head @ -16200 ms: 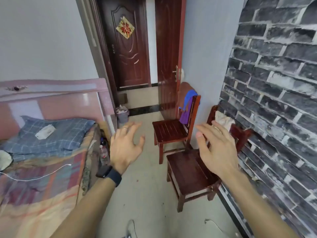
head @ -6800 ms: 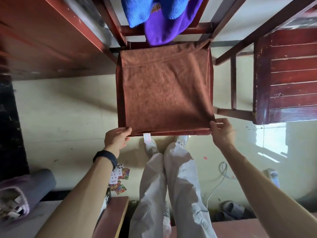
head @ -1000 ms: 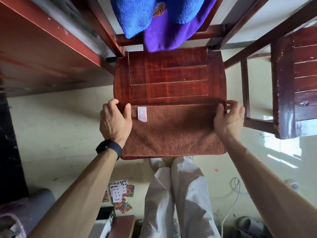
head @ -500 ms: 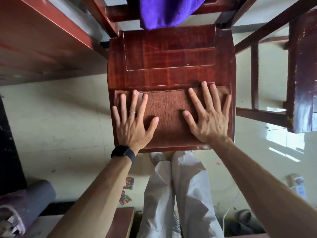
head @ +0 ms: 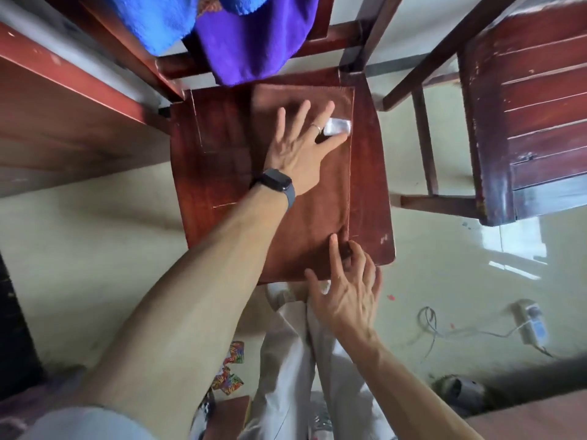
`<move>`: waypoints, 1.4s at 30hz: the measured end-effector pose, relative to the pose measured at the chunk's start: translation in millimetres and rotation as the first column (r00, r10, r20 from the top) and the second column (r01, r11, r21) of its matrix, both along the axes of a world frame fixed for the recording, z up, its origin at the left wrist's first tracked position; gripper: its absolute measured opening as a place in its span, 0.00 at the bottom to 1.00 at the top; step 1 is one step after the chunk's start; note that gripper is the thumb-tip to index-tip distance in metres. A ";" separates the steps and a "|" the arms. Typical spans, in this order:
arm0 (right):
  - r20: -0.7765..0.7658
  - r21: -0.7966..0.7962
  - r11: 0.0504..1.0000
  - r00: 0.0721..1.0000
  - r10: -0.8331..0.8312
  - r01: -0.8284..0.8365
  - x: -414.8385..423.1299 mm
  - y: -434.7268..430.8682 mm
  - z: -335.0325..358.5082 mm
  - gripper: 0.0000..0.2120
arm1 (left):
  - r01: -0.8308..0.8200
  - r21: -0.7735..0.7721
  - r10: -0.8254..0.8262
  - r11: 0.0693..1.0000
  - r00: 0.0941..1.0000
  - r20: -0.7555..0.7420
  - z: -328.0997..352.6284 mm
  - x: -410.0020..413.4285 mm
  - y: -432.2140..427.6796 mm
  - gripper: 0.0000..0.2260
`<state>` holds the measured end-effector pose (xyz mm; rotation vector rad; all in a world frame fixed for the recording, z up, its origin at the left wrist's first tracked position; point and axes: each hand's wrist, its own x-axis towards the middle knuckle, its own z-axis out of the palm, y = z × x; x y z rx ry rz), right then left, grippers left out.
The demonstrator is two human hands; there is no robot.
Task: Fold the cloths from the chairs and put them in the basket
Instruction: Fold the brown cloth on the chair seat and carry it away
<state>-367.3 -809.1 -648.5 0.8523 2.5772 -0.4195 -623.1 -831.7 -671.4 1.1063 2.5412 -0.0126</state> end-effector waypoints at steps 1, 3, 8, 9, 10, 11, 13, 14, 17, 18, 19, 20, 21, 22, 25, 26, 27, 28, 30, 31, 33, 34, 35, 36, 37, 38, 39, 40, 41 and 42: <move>-0.005 -0.018 1.000 1.000 -0.006 0.006 -0.5 1.8 2.1 0.35 | -0.041 0.015 0.040 0.999 0.999 0.019 1.7 9.6 2.9 0.35; -0.048 -0.082 0.995 0.997 -0.064 0.060 -1.8 9.6 4.0 0.32 | -0.179 0.115 0.176 0.977 0.984 0.031 5.6 30.9 -6.3 0.33; -0.044 -0.389 0.818 0.879 -0.476 0.423 0.7 24.6 7.5 0.17 | -0.736 0.281 0.742 0.615 0.662 0.110 18.3 111.9 -69.2 0.27; 0.023 -0.406 0.771 0.849 -0.528 0.491 -0.2 25.2 6.5 0.15 | -0.851 0.225 0.838 0.474 0.515 0.182 21.8 128.0 -79.6 0.27; 0.088 -0.405 0.734 0.822 -0.562 0.545 -1.5 26.1 5.1 0.14 | -0.932 0.145 0.898 0.331 0.359 0.255 24.8 140.9 -88.1 0.26; 0.143 -0.403 0.700 0.796 -0.588 0.590 -3.5 27.1 3.8 0.13 | -0.974 0.065 0.926 0.215 0.225 0.304 26.5 150.5 -94.8 0.25; 0.224 -0.412 0.616 0.730 -0.646 0.671 -10.0 30.6 2.1 0.12 | -0.993 -0.059 0.942 0.099 0.074 0.329 26.8 158.9 -105.7 0.20; 0.254 -0.416 0.579 0.701 -0.667 0.702 -13.3 33.8 1.3 0.12 | -0.989 -0.114 0.942 0.090 0.048 0.332 26.3 159.3 -110.2 0.17; 0.327 -0.490 0.442 0.629 -0.705 0.751 -16.0 41.1 2.4 0.09 | -0.962 -0.184 0.901 0.201 0.108 0.420 24.5 159.6 -126.0 0.12; 0.360 -0.529 0.352 0.579 -0.732 0.772 -15.2 42.5 4.7 0.08 | -0.957 -0.171 0.879 0.233 0.132 0.459 25.7 159.8 -131.1 0.12; 0.388 -0.563 0.265 0.534 -0.751 0.783 -13.8 43.8 7.8 0.08 | -0.956 -0.156 0.857 0.249 0.142 0.496 27.1 159.9 -135.9 0.11; 0.408 -0.595 0.198 0.505 -0.761 0.779 -11.2 45.3 10.9 0.08 | -0.956 -0.152 0.838 0.253 0.138 0.527 29.1 160.5 -140.3 0.10; 0.420 -0.625 0.146 0.487 -0.766 0.767 -8.0 46.2 14.6 0.07 | -0.956 -0.158 0.821 0.249 0.121 0.558 31.0 161.5 -143.5 0.10; 0.423 -0.651 0.110 0.480 -0.768 0.751 -4.5 46.2 18.9 0.07 | -0.955 -0.172 0.802 0.241 0.097 0.589 34.0 163.9 -146.3 0.09; 0.385 -0.670 0.138 0.500 -0.776 0.729 12.2 42.6 34.2 0.10 | -0.955 -0.220 0.740 0.197 -0.003 0.673 46.8 178.7 -152.9 0.09; 0.375 -0.663 0.162 0.511 -0.773 0.731 20.3 40.6 38.8 0.12 | -0.953 -0.235 0.734 0.193 -0.019 0.679 52.2 185.2 -155.4 0.09; 0.370 -0.655 0.181 0.520 -0.770 0.734 29.3 38.4 43.7 0.13 | -0.950 -0.246 0.730 0.191 -0.030 0.682 58.3 192.3 -158.1 0.10; 0.364 -0.648 0.199 0.528 -0.767 0.735 38.2 36.0 47.9 0.14 | -0.948 -0.251 0.727 0.195 -0.032 0.686 66.0 199.2 -160.4 0.10; 0.341 -0.641 0.242 0.554 -0.760 0.728 55.1 31.2 58.2 0.12 | -0.945 -0.247 0.717 0.217 -0.018 0.697 81.3 213.1 -165.3 0.10; 0.327 -0.646 0.264 0.573 -0.752 0.716 62.4 28.4 64.3 0.10 | -0.941 -0.247 0.708 0.233 -0.010 0.706 89.6 218.5 -167.1 0.08; 0.306 -0.665 0.292 0.608 -0.732 0.687 71.2 23.4 78.0 0.04 | -0.929 -0.263 0.666 0.261 -0.024 0.746 105.6 224.1 -171.2 0.04; 0.294 -0.671 0.313 0.630 -0.719 0.672 72.0 22.1 84.9 0.06 | -0.920 -0.280 0.629 0.274 -0.048 0.776 113.5 223.6 -172.7 0.05; 0.279 -0.678 0.337 0.653 -0.704 0.653 71.0 22.5 91.1 0.10 | -0.910 -0.301 0.585 0.287 -0.082 0.807 120.9 220.1 -174.2 0.08; 0.266 -0.685 0.362 0.680 -0.684 0.632 67.2 24.6 97.9 0.12 | -0.892 -0.328 0.547 0.311 -0.114 0.829 128.7 213.3 -175.9 0.12; 0.257 -0.697 0.375 0.701 -0.665 0.611 62.4 28.2 104.4 0.13 | -0.871 -0.358 0.511 0.337 -0.151 0.846 135.8 204.6 -178.1 0.15; 0.249 -0.712 0.379 0.718 -0.650 0.591 56.4 33.3 111.9 0.13 | -0.849 -0.373 0.474 0.375 -0.170 0.864 142.7 194.3 -180.8 0.17; 0.236 -0.734 0.380 0.736 -0.634 0.563 49.0 38.8 118.0 0.12 | -0.833 -0.360 0.437 0.420 -0.162 0.885 148.5 182.7 -183.7 0.18; 0.209 -0.748 0.408 0.770 -0.603 0.523 41.2 45.4 122.2 0.14 | -0.815 -0.323 0.408 0.482 -0.118 0.905 153.1 170.2 -186.2 0.19; 0.155 -0.750 0.473 0.818 -0.554 0.463 33.8 52.1 123.5 0.17 | -0.792 -0.278 0.391 0.544 -0.054 0.919 158.1 157.3 -186.8 0.17; 0.094 -0.726 0.561 0.865 -0.493 0.398 24.3 58.0 123.6 0.17 | -0.765 -0.232 0.407 0.600 0.042 0.913 159.1 144.9 -186.3 0.11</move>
